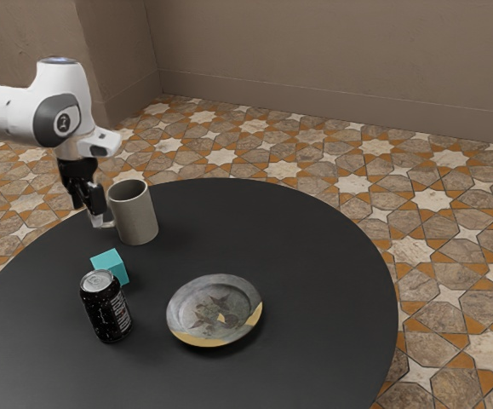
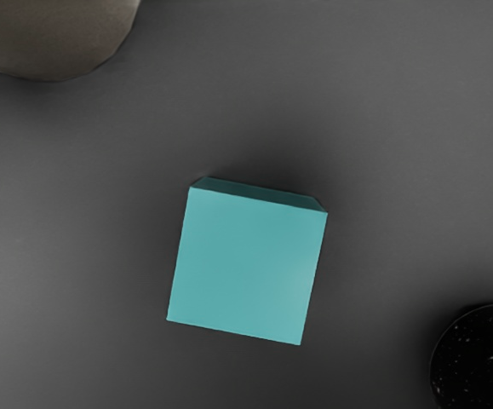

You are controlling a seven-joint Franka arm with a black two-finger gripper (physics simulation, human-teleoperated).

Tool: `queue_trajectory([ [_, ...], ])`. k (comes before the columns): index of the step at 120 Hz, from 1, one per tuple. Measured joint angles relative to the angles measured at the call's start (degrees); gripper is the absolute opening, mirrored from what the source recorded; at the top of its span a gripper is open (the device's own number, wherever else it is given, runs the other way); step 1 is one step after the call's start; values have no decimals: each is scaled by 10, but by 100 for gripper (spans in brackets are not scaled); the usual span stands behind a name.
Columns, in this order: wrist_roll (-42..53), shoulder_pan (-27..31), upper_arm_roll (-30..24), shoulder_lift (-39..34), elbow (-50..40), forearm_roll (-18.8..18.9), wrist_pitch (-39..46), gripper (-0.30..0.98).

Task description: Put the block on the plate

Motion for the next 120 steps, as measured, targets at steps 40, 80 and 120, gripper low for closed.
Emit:
queue_trajectory([
  [40,115,47,-43,38,-42,-13,99,69],
  [80,179,51,-42,58,-67,-28,152,69],
  [120,211,60,-42,96,-70,-33,182,69],
])
